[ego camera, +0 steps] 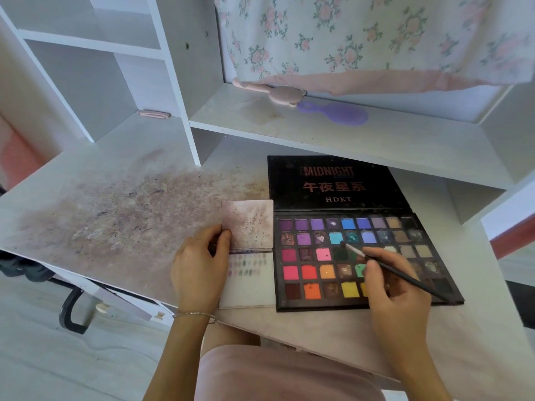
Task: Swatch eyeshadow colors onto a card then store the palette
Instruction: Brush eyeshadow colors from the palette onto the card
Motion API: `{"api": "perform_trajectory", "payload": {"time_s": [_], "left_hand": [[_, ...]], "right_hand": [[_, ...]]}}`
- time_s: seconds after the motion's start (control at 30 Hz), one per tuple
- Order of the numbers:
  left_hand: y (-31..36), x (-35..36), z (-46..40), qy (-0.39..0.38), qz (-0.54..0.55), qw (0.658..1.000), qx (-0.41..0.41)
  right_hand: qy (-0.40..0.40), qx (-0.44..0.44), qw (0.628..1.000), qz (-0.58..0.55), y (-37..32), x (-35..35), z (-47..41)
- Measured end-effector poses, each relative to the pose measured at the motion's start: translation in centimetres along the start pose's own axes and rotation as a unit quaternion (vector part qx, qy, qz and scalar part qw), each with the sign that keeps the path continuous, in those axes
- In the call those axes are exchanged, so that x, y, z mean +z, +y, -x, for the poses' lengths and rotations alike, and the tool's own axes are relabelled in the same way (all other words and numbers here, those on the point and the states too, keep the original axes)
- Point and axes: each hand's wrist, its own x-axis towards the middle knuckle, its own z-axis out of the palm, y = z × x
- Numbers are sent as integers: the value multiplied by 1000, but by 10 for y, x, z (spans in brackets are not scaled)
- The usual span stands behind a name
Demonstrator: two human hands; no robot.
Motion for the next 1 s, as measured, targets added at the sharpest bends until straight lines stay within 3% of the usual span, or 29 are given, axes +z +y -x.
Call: {"api": "perform_trajectory", "payload": {"time_s": [0.37,0.7,1.0], "left_hand": [[4,-1,0,-9,-2,1000,18],[4,-1,0,-16,4,1000,13],[3,-1,-1,-20,6,1000,9]], "right_hand": [[177,29,973,142,26,-61,-24],[167,76,961,205,32,-65,-31],[170,80,963,191,29,-65,-31]]}}
